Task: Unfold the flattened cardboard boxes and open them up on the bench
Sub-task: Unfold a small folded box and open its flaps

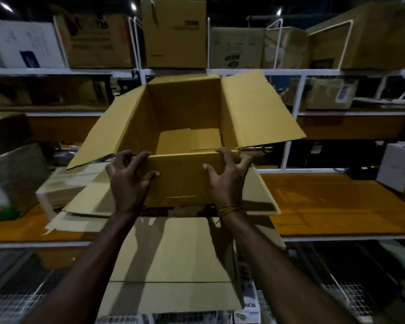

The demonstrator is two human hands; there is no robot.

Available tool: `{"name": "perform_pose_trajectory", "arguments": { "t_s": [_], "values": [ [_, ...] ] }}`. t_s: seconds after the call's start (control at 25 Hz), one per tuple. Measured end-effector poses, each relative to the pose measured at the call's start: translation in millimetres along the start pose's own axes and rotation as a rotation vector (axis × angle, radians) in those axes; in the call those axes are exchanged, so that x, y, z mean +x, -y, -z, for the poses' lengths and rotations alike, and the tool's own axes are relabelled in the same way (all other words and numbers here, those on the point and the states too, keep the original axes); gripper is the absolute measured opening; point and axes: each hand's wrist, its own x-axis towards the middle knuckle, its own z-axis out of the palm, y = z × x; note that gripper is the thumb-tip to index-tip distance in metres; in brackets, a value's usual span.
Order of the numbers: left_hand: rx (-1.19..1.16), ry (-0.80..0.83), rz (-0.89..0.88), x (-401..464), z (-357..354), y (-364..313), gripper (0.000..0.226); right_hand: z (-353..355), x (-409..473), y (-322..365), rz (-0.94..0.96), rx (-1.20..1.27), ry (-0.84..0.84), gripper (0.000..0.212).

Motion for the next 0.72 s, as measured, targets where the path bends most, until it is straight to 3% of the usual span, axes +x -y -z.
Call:
{"name": "perform_pose_trajectory", "arguments": {
  "t_s": [0.28, 0.72],
  "values": [
    [0.048, 0.090, 0.043, -29, -1, 51, 0.053, -45, -44, -10, -0.131, -0.034, 0.089, 0.050],
    [0.055, 0.280, 0.115, -18, 4, 67, 0.055, -52, -48, -5, -0.242, -0.129, 0.217, 0.050]
  ]
}}
